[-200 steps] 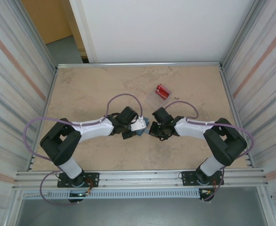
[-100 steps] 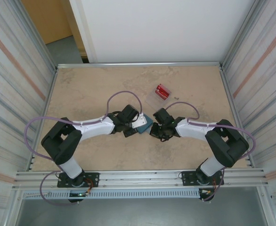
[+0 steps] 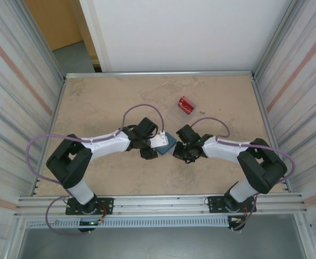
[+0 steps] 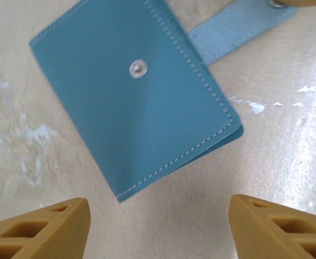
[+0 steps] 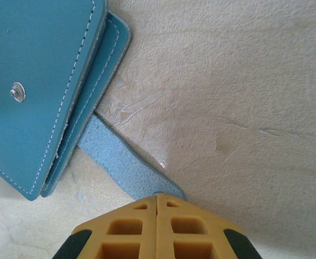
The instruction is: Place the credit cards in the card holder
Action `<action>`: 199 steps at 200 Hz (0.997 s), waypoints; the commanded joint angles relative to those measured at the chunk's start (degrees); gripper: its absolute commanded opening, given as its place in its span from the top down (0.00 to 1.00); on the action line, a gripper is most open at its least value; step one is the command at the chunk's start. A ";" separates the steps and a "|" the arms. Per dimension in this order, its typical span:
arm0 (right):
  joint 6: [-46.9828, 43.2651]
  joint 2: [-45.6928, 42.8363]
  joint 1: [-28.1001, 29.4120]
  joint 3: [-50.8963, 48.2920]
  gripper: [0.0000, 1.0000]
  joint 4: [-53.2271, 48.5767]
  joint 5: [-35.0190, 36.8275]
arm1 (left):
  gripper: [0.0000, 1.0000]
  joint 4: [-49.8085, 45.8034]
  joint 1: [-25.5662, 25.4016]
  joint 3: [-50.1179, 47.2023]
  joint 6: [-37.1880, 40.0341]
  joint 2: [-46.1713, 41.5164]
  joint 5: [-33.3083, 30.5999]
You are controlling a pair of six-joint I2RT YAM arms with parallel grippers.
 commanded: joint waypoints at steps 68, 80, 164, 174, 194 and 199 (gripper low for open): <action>0.09 1.91 -0.11 0.44 0.97 -2.72 0.83 | 0.40 11.96 -0.35 -3.18 42.36 -0.78 3.18; 0.09 2.57 -0.12 0.61 0.97 -2.64 0.67 | 0.42 11.87 -0.41 -2.47 43.54 0.01 3.25; -0.51 2.39 -0.15 0.82 0.97 -2.99 0.50 | 0.56 15.61 -1.32 -3.81 46.60 3.57 3.84; -0.61 2.49 -0.31 0.80 0.97 -3.13 0.42 | 0.59 16.28 -1.35 -4.01 46.88 4.08 3.79; -0.52 2.55 -0.37 0.55 0.97 -2.94 0.22 | 0.58 16.72 -1.33 -4.29 47.76 4.83 3.94; -0.51 2.58 -0.37 0.50 0.97 -2.80 0.11 | 0.57 16.96 -1.32 -4.31 47.84 4.88 3.99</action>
